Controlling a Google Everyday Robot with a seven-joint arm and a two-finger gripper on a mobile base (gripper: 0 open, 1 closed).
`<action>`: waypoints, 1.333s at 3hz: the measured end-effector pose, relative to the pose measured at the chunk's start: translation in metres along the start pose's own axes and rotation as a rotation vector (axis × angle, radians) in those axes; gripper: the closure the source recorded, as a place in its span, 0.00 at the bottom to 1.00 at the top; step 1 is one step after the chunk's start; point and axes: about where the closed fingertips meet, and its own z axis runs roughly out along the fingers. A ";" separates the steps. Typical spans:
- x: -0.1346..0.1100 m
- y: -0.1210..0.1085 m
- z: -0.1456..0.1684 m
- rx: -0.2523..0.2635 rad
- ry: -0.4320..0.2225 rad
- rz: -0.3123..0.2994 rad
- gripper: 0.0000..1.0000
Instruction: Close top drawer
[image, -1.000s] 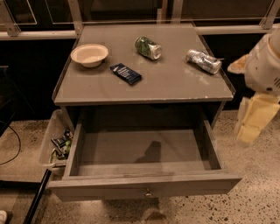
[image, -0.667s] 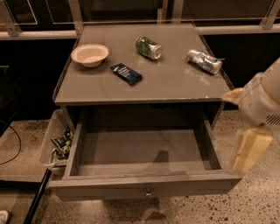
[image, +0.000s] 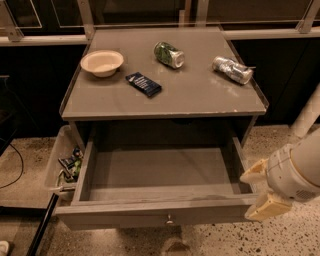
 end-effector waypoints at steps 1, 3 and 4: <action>0.011 0.007 0.010 0.005 -0.087 -0.011 0.65; 0.019 0.014 0.022 0.016 -0.159 0.004 1.00; 0.035 0.024 0.060 0.025 -0.263 0.065 1.00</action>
Offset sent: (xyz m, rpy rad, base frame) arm -0.0066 -0.0051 -0.0122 0.0739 -0.0225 0.0133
